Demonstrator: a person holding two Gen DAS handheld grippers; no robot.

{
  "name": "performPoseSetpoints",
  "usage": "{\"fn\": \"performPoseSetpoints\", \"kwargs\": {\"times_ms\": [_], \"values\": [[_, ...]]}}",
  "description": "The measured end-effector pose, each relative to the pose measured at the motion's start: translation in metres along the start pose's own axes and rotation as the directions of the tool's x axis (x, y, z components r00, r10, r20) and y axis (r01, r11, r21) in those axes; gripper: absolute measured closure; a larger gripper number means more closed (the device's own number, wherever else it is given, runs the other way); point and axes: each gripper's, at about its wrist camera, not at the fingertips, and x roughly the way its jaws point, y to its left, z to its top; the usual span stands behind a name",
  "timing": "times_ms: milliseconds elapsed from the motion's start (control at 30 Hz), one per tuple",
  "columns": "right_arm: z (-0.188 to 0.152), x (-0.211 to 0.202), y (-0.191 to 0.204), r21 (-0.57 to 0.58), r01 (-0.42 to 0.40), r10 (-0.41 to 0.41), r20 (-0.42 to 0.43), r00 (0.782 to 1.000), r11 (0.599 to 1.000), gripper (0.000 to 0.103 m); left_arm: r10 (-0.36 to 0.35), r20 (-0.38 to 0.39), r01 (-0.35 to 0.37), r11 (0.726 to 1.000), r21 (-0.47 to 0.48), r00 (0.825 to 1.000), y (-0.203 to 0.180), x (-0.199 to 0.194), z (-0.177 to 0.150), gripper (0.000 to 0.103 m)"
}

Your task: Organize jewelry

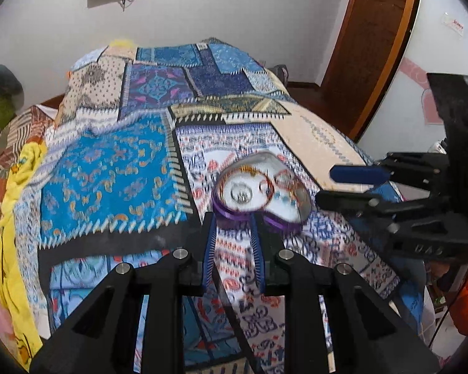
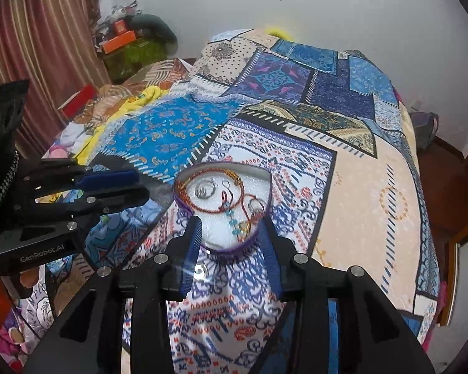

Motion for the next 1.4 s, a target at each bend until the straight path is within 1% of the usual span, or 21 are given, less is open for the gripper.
{"fn": "performPoseSetpoints", "kwargs": {"times_ms": [200,300,467,600,700,733,767,867,1033,1133,1233,1400], "values": [[-0.015,0.000,-0.004,0.025,0.011,-0.010,-0.029,1.000,1.000,0.068,-0.043,-0.064,0.043,0.999,-0.001,0.997,-0.011,0.009,-0.018,0.081],[-0.023,0.004,-0.006,0.041,0.011,-0.009,-0.052,0.999,0.999,0.068,-0.074,-0.095,0.075,0.997,0.004,0.993,-0.021,0.017,-0.025,0.081],[-0.032,0.006,-0.011,0.067,0.007,-0.002,-0.073,0.997,0.998,0.068,-0.101,-0.125,0.107,0.994,0.036,0.987,-0.038,0.031,-0.030,0.081],[-0.036,0.005,-0.016,0.084,0.007,0.000,-0.079,0.997,0.996,0.068,-0.106,-0.135,0.116,0.991,0.064,0.985,-0.048,0.041,-0.032,0.081],[-0.038,0.005,-0.018,0.090,0.005,0.002,-0.081,0.997,0.996,0.068,-0.099,-0.127,0.108,0.992,0.072,0.987,-0.050,0.045,-0.032,0.083],[-0.038,0.005,-0.018,0.090,0.004,0.003,-0.082,0.997,0.996,0.068,-0.097,-0.125,0.107,0.992,0.070,0.987,-0.050,0.045,-0.032,0.088],[-0.039,0.006,-0.018,0.088,0.003,0.004,-0.082,0.997,0.996,0.068,-0.098,-0.126,0.107,0.992,0.068,0.987,-0.049,0.046,-0.032,0.097],[-0.040,0.006,-0.016,0.082,-0.003,0.010,-0.084,0.996,0.997,0.068,-0.103,-0.117,0.110,0.992,0.057,0.988,-0.046,0.045,-0.032,0.097],[-0.041,0.013,-0.007,0.063,-0.019,0.025,-0.098,0.995,0.998,0.068,-0.078,-0.082,0.082,0.995,0.049,0.994,-0.041,0.034,-0.033,0.097],[-0.040,0.020,0.003,0.030,-0.024,0.027,-0.111,0.993,0.999,0.068,-0.073,-0.051,0.074,0.997,0.027,0.996,-0.032,0.022,-0.032,0.097],[-0.036,0.026,0.014,-0.006,-0.030,0.029,-0.117,0.993,1.000,0.068,-0.053,-0.021,0.053,0.999,0.004,0.998,-0.020,0.010,-0.032,0.097],[-0.030,0.040,0.024,-0.026,-0.049,0.045,-0.149,0.988,0.998,0.069,-0.031,-0.001,0.031,0.999,-0.037,1.000,-0.001,-0.001,-0.037,0.097]]}}
